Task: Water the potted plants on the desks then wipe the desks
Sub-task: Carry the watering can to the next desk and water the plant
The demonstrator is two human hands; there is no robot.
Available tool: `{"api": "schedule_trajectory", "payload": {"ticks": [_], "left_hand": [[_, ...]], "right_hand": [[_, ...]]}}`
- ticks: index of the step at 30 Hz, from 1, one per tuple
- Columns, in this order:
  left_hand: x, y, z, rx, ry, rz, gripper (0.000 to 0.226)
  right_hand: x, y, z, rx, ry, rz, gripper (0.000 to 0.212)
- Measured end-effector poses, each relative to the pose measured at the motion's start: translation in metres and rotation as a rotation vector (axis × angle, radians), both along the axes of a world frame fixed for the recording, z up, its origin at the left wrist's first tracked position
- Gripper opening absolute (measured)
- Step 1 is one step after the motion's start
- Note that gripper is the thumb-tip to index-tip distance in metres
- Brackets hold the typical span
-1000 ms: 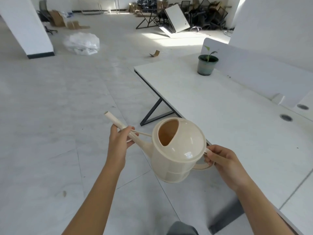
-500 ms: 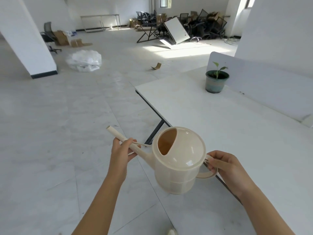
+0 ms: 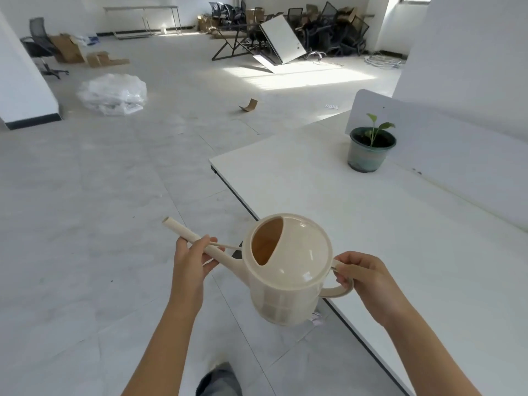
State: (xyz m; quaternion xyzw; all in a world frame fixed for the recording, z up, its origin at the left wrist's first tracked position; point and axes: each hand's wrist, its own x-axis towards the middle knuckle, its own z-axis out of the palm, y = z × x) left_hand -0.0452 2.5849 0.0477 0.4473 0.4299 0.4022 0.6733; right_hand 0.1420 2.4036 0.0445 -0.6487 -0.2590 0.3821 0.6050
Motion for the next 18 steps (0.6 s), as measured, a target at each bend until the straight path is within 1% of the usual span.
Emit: {"api": "schedule_trajectory", "payload": {"ticks": [3, 5, 8, 12, 16, 18], "left_hand": [[0.022, 0.037, -0.007, -0.01, -0.012, -0.065, 0.022], [0.04, 0.062, -0.01, -0.021, -0.02, -0.118, 0.019], [0.069, 0.107, -0.006, -0.029, -0.03, -0.24, 0.012], [0.103, 0.159, -0.001, -0.025, -0.077, -0.4, 0.013], [0.131, 0.187, -0.003, -0.06, -0.238, -0.548, 0.009], [0.142, 0.188, -0.009, -0.095, -0.335, -0.59, 0.012]], "right_hand": [[0.01, 0.025, -0.003, -0.035, -0.02, -0.058, 0.016], [0.015, 0.041, -0.005, -0.053, -0.023, -0.112, 0.015], [0.017, 0.071, -0.004, -0.057, -0.009, -0.251, 0.008], [0.012, 0.101, 0.002, -0.042, 0.044, -0.427, 0.008], [0.003, 0.121, 0.004, -0.016, 0.095, -0.565, 0.01], [0.003, 0.126, 0.002, -0.015, 0.114, -0.623, 0.009]]}}
